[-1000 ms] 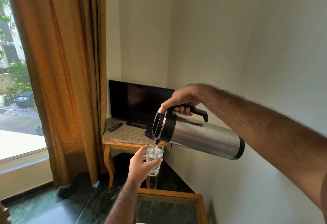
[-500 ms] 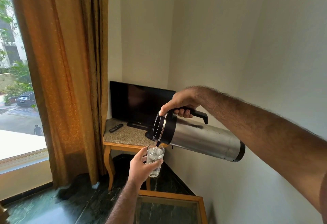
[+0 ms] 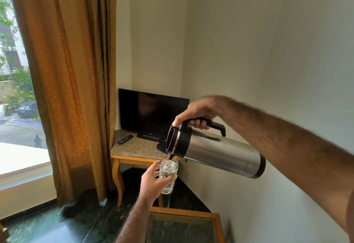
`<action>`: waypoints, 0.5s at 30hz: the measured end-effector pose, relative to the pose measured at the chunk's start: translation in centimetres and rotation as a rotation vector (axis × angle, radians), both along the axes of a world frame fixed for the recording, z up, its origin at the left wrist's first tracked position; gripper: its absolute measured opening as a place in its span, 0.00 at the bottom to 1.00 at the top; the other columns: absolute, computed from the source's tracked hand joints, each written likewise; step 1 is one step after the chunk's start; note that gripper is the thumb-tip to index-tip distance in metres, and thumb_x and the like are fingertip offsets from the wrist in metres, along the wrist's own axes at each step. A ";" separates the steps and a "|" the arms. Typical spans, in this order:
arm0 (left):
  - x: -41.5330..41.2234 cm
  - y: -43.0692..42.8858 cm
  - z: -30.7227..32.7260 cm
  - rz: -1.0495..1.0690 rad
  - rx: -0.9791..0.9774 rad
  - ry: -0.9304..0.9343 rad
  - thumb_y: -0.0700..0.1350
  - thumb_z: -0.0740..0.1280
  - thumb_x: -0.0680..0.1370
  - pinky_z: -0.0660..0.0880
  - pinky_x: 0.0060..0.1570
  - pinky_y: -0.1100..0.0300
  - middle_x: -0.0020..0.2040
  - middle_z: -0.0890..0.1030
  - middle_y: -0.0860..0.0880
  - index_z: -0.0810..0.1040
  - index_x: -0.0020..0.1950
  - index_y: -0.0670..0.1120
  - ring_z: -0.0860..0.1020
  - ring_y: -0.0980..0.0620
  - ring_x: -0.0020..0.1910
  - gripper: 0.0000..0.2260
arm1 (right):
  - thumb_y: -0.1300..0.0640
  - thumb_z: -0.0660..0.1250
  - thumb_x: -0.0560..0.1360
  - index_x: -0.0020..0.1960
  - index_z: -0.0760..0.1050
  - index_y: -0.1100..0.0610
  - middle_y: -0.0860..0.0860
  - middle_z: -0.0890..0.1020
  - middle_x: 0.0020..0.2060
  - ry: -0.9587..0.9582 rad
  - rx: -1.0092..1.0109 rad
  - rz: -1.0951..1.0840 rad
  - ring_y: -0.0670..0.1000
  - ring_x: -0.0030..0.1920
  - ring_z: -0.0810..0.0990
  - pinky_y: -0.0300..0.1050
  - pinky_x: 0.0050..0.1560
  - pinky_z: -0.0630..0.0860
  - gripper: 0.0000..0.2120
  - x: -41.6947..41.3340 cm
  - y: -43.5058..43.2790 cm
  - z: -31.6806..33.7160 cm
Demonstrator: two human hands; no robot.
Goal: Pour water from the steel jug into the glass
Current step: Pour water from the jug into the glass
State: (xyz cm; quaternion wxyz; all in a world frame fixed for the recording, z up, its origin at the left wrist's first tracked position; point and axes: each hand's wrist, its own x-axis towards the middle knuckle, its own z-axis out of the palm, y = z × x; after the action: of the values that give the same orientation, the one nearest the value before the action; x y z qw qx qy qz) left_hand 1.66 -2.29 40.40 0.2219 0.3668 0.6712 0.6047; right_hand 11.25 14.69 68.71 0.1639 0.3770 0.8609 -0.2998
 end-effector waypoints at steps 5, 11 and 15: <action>0.2 -0.1 -0.1 0.001 0.004 0.009 0.48 0.83 0.69 0.82 0.61 0.46 0.59 0.86 0.53 0.80 0.66 0.53 0.82 0.51 0.61 0.28 | 0.34 0.77 0.69 0.24 0.71 0.50 0.48 0.72 0.24 0.009 -0.007 0.008 0.49 0.23 0.70 0.39 0.30 0.72 0.27 0.3 0.1 -0.4; 0.0 -0.4 -0.2 0.015 0.016 -0.006 0.50 0.83 0.67 0.83 0.55 0.53 0.57 0.87 0.54 0.80 0.61 0.61 0.84 0.53 0.59 0.25 | 0.33 0.79 0.66 0.25 0.72 0.50 0.48 0.72 0.24 0.066 -0.042 -0.003 0.49 0.24 0.70 0.39 0.29 0.71 0.27 1.2 0.7 -1.0; -0.1 -0.5 0.1 0.026 0.017 0.006 0.50 0.84 0.67 0.79 0.49 0.62 0.57 0.87 0.55 0.79 0.58 0.64 0.84 0.56 0.57 0.24 | 0.33 0.79 0.67 0.25 0.73 0.49 0.48 0.73 0.24 0.139 -0.095 -0.017 0.49 0.24 0.70 0.38 0.29 0.71 0.26 2.2 1.3 -2.0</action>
State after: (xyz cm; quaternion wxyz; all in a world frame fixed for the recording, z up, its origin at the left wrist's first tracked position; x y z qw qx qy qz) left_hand 1.55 -2.76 40.48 0.2086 0.3617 0.6716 0.6120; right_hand 13.43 16.00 66.68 0.1188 0.3542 0.8519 -0.3671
